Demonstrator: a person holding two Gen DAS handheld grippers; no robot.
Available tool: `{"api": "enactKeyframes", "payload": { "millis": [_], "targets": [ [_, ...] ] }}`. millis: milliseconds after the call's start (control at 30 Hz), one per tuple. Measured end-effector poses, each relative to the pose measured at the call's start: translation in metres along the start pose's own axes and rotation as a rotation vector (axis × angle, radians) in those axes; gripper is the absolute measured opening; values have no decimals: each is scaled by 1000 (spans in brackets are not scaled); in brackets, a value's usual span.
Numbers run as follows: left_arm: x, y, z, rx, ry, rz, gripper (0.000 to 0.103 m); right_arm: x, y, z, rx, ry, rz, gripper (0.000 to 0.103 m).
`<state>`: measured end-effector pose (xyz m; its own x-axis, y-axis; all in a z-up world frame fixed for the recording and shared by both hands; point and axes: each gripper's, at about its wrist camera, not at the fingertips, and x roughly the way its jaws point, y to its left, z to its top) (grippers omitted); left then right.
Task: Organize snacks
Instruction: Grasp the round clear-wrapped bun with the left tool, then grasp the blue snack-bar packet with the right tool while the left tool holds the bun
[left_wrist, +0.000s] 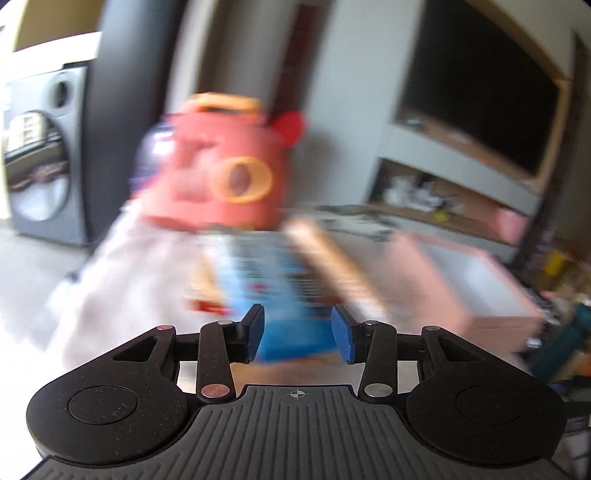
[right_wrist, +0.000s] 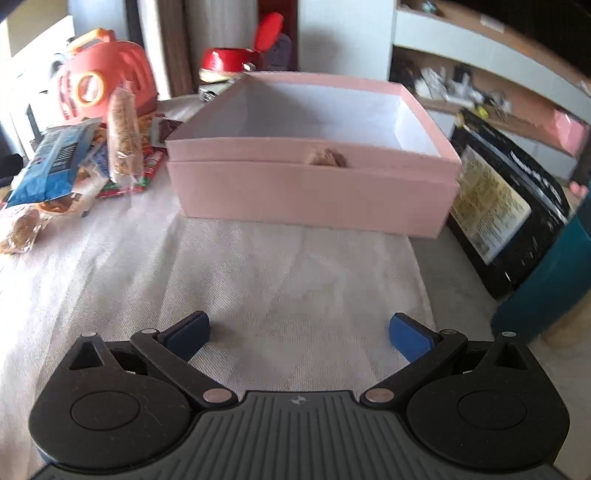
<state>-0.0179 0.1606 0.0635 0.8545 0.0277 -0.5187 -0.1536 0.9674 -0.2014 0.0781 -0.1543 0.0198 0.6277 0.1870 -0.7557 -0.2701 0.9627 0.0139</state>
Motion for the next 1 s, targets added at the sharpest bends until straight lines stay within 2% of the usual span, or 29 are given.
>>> {"api": "enactKeyframes", "payload": {
  "millis": [67,100,167,233,333,400,433,500,567,667,833,933,1000],
  "targets": [
    [11,22,2,-5,59,40,45,1,4,4,-8,-6,-3,103],
    [15,32,1,-25,86,31,45,-1,5,7,-5,-9,5,102],
    [21,50,-5,-89,139,-26,45,-9,16,13,-10,-52,46,102],
    [16,55,-15,-94,150,-78,45,-20,30,21,-28,-110,69,102],
    [0,43,-26,-17,153,-169,46,-31,54,33,-69,-169,89,102],
    [-10,30,-34,72,171,-200,49,-35,65,38,-73,-178,111,102],
    [-10,22,-36,124,177,-199,53,-35,69,39,-74,-175,121,102],
    [-14,9,-42,217,177,-187,54,-35,76,37,-92,-168,129,102],
    [-11,2,-43,243,181,-176,55,-34,83,32,-127,-172,107,102],
    [-4,0,-42,219,186,-162,57,-32,89,24,-168,-169,73,102],
    [6,0,-42,179,167,-165,58,-31,94,25,-160,-147,94,102],
    [8,5,-44,122,160,-183,58,-33,100,35,-137,-146,127,102],
    [9,9,-46,88,158,-193,58,-33,107,48,-121,-132,183,102]
  ]
}}
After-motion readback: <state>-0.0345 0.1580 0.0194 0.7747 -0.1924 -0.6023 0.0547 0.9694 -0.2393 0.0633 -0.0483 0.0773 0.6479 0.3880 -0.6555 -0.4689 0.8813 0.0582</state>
